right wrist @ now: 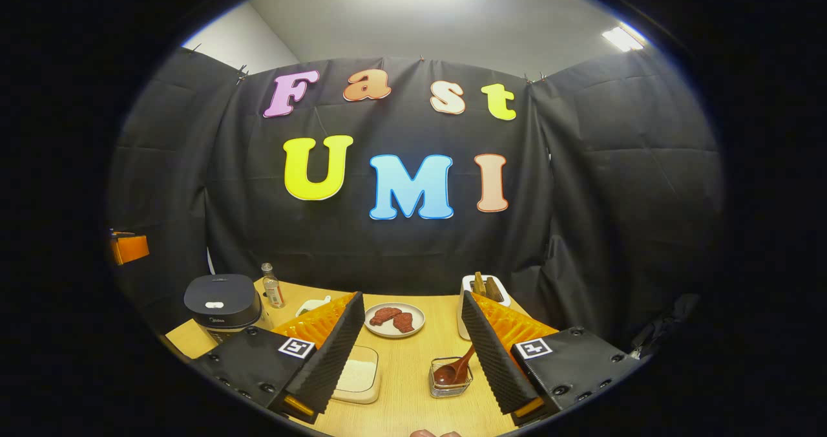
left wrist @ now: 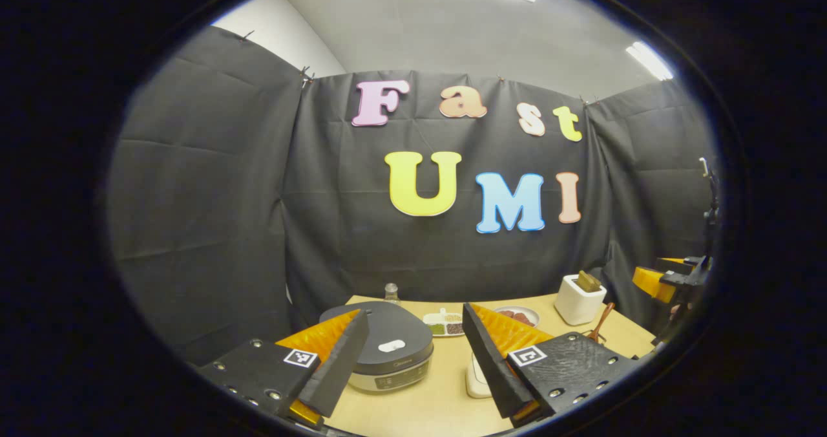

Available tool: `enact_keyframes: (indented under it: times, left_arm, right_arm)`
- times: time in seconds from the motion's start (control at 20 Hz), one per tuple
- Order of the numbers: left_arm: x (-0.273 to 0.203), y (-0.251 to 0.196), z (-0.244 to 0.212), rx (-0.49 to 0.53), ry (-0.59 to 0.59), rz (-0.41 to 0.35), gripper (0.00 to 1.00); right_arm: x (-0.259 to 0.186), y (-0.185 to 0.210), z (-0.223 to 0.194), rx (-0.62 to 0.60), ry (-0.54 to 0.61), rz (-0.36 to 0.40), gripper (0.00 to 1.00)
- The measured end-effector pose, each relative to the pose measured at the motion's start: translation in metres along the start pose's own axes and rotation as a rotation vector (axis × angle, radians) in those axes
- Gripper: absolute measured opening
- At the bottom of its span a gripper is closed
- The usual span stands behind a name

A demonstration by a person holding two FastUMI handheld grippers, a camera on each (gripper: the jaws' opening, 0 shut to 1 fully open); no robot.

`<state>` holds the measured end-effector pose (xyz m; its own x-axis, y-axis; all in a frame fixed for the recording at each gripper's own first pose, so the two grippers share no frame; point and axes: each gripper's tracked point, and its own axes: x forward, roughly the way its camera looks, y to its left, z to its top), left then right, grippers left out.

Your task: Close the left gripper, press the button to open the rice cooker; take a wooden spoon from the chopstick holder with the right hand, scoop a spoonful of rice and pour it into the rice cooker, then put the wooden spoon back into the chopstick holder.

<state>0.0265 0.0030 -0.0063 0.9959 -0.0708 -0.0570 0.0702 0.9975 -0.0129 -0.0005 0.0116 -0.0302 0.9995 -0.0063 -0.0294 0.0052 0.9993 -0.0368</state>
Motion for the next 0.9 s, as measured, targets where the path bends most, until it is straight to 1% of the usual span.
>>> enact_keyframes:
  times: [0.05,0.1,0.15,0.2,0.25,0.3,0.35,0.4,0.45,0.5,0.55,0.6,0.65,0.7,0.75,0.8,0.85,0.9]
  left_arm:
    - [0.006,0.008,0.002,-0.009,-0.001,0.016,0.76]
    - [0.012,0.007,0.001,-0.015,0.012,-0.005,0.61]
    - [0.017,0.005,-0.001,-0.015,0.022,-0.019,0.57]
    - [0.019,0.008,0.002,-0.006,0.022,-0.014,0.57]
    - [0.029,0.018,0.004,0.0,0.018,0.006,0.44]
    - [0.035,0.018,0.006,-0.002,0.028,-0.011,0.31]
    - [0.042,0.016,0.007,-0.004,0.042,-0.031,0.31]
    - [0.052,0.018,0.008,-0.003,0.054,-0.043,0.31]
    - [0.061,0.021,0.008,0.001,0.063,-0.053,0.29]
    - [0.073,0.037,0.01,0.011,0.063,-0.012,0.2]
    - [0.086,0.045,0.013,0.003,0.07,0.02,0.1]
    - [0.091,0.042,0.006,-0.017,0.093,-0.012,0.01]
    - [0.101,0.037,0.001,-0.036,0.116,-0.038,0.01]
    - [0.114,0.039,-0.005,-0.045,0.141,-0.047,0.01]
    - [0.138,0.045,-0.014,-0.061,0.164,-0.041,0.02]
    - [0.138,0.047,-0.02,-0.076,0.195,-0.052,0.01]
    - [0.145,0.05,-0.03,-0.085,0.226,-0.061,0.01]
    - [0.156,0.055,-0.041,-0.082,0.259,-0.051,0.01]
  right_arm:
    - [-0.005,-0.007,-0.003,0.001,0.001,-0.013,0.97]
    - [-0.012,-0.013,-0.005,0.002,0.0,-0.025,0.97]
    - [-0.012,-0.015,-0.005,0.005,0.0,-0.039,0.97]
    - [-0.013,-0.019,-0.004,0.009,-0.004,-0.051,0.97]
    - [-0.015,-0.025,-0.004,0.013,-0.009,-0.065,0.97]
    - [-0.018,-0.031,-0.002,0.016,-0.018,-0.083,0.97]
    - [-0.021,-0.037,0.0,0.019,-0.026,-0.102,0.97]
    - [-0.024,-0.042,0.0,0.021,-0.034,-0.123,0.95]
    - [-0.026,-0.048,0.001,0.023,-0.039,-0.142,0.95]
    - [-0.031,-0.053,-0.001,0.02,-0.044,-0.163,0.97]
    - [-0.035,-0.061,-0.001,0.014,-0.048,-0.187,0.95]
    - [-0.039,-0.068,-0.003,0.008,-0.05,-0.211,0.97]
    - [-0.044,-0.076,-0.005,0.002,-0.048,-0.239,0.97]
    - [-0.049,-0.084,-0.008,0.0,-0.043,-0.264,0.95]
    - [-0.053,-0.091,-0.012,0.001,-0.034,-0.289,0.95]
    - [-0.058,-0.097,-0.017,0.006,-0.022,-0.312,0.97]
    - [-0.062,-0.103,-0.021,0.008,-0.012,-0.333,0.95]
    - [-0.066,-0.109,-0.023,0.009,-0.002,-0.358,0.95]
